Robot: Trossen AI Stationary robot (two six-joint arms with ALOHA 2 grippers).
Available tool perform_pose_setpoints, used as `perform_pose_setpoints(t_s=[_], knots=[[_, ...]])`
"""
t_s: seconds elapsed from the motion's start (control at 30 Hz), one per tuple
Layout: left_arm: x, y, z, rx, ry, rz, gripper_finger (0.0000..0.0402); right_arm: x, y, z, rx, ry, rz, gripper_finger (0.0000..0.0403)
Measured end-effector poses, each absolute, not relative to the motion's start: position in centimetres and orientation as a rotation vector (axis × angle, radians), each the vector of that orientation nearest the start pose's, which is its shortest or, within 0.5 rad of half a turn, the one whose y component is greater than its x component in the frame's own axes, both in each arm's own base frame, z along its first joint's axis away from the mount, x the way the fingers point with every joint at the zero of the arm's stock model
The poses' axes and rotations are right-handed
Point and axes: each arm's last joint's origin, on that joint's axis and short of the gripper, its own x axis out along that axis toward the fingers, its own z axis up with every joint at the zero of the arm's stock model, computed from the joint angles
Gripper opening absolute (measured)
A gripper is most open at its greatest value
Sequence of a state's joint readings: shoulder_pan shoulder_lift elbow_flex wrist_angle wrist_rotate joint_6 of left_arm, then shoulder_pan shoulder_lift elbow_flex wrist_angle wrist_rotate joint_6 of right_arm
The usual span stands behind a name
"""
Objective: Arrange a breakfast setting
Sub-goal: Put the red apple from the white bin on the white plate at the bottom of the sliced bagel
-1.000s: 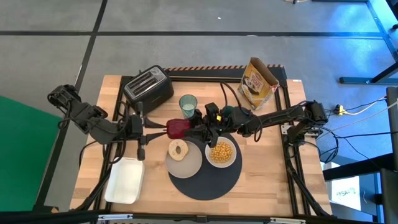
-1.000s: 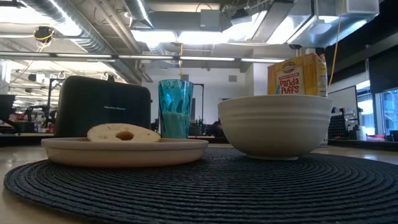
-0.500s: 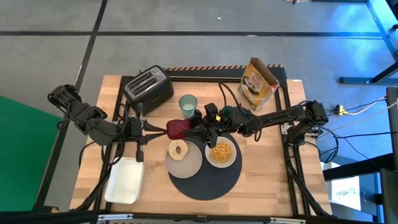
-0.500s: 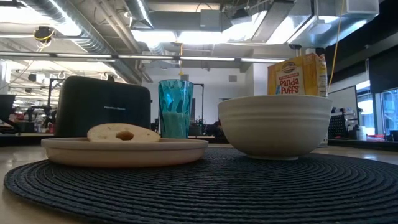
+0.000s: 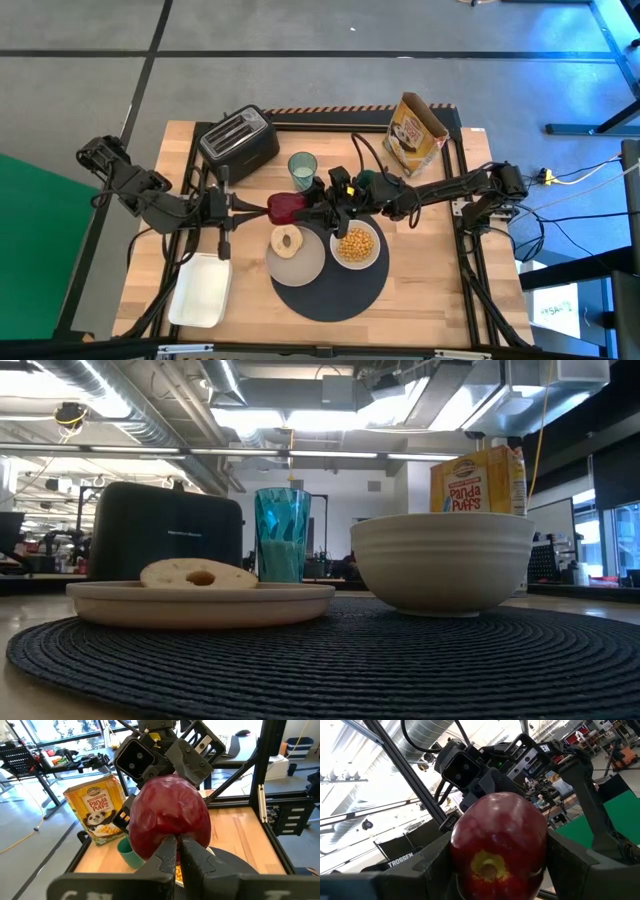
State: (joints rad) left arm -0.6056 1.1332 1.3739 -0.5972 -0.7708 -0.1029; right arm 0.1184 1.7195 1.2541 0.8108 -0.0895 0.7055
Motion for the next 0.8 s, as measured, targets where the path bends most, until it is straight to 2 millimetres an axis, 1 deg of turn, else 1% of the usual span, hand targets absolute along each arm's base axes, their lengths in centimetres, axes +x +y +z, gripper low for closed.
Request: perform_pose_setpoints(t_s=[0.13,0.2,0.27,0.33,0.4,0.47,0.57,0.67,0.8], knots=[[18.8,-10.6,42.9,0.106,0.263,0.181,0.0002,39.2,4.9,34.2,0.703,-0.282,0.32,0.0249],[18.8,-10.5,42.9,0.105,0.262,0.187,0.0002,39.3,4.8,34.2,0.723,-0.292,0.296,0.0263],[18.5,-10.4,42.9,0.094,0.271,0.182,0.0002,39.3,4.8,34.2,0.73,-0.293,0.289,0.0289],[18.3,-10.2,42.6,0.083,0.303,0.174,0.0001,39.3,4.6,34.1,0.736,-0.281,0.285,0.0324],[18.1,-9.9,42.0,0.082,0.359,0.186,0.0001,39.3,4.4,34.1,0.766,-0.256,0.3,0.0356],[18.3,-9.6,41.3,0.061,0.417,0.199,0.0001,39.1,4.2,34.2,0.815,-0.211,0.302,0.0379],[19.3,-9.5,39.4,0.038,0.504,0.2,0.0,38.8,4.1,34.2,0.832,-0.143,0.283,0.0395],[20.7,-9.5,37.0,-0.004,0.593,0.172,0.0,38.3,3.9,34.3,0.865,-0.078,0.219,0.0394],[23.5,-9.5,32.3,-0.034,0.743,0.158,0.0,36.9,3.7,35.0,0.864,0.001,0.099,0.0377]])
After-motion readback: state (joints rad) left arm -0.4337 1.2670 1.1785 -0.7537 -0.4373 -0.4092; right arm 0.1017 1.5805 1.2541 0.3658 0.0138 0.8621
